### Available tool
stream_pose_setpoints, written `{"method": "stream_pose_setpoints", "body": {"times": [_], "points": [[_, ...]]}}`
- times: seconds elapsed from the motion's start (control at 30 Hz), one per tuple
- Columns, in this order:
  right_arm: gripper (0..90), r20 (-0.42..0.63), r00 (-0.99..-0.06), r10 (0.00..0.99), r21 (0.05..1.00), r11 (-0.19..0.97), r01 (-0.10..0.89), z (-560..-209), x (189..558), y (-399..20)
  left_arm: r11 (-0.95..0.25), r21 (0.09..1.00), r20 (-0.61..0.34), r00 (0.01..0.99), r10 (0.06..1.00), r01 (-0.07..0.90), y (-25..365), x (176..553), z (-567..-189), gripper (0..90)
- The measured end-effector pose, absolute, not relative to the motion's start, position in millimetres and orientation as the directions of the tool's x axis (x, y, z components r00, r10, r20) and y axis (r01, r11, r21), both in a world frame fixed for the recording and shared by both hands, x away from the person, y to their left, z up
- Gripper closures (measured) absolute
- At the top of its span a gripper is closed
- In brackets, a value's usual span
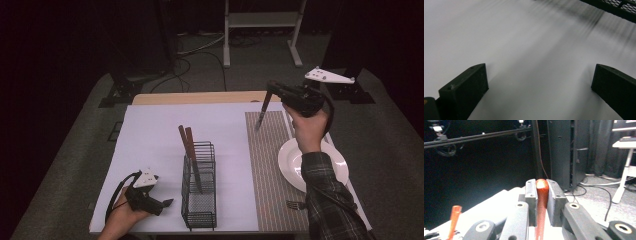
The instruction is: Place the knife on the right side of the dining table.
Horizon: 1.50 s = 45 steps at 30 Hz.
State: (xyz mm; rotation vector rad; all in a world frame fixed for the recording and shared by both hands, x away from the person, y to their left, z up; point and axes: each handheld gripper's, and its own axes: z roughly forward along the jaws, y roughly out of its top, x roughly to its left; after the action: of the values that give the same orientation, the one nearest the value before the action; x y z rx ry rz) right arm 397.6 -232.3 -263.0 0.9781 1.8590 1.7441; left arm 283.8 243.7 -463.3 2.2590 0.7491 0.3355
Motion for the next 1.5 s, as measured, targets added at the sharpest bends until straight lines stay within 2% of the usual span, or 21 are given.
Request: {"method": "stream_pose_setpoints", "body": {"times": [0.83,1.5], "points": [[80.0,0.176,-0.524,0.833,0.967,-0.048,0.25,-318,443,-263,-0.574,0.706,0.02,0.798,0.603,0.415,244,284,-463,0.0],[79.8,0.192,-0.469,0.862,0.959,-0.065,0.275,-343,454,-271,-0.574,0.706,0.021,0.798,0.602,0.415,244,284,-463,0.0]]}}
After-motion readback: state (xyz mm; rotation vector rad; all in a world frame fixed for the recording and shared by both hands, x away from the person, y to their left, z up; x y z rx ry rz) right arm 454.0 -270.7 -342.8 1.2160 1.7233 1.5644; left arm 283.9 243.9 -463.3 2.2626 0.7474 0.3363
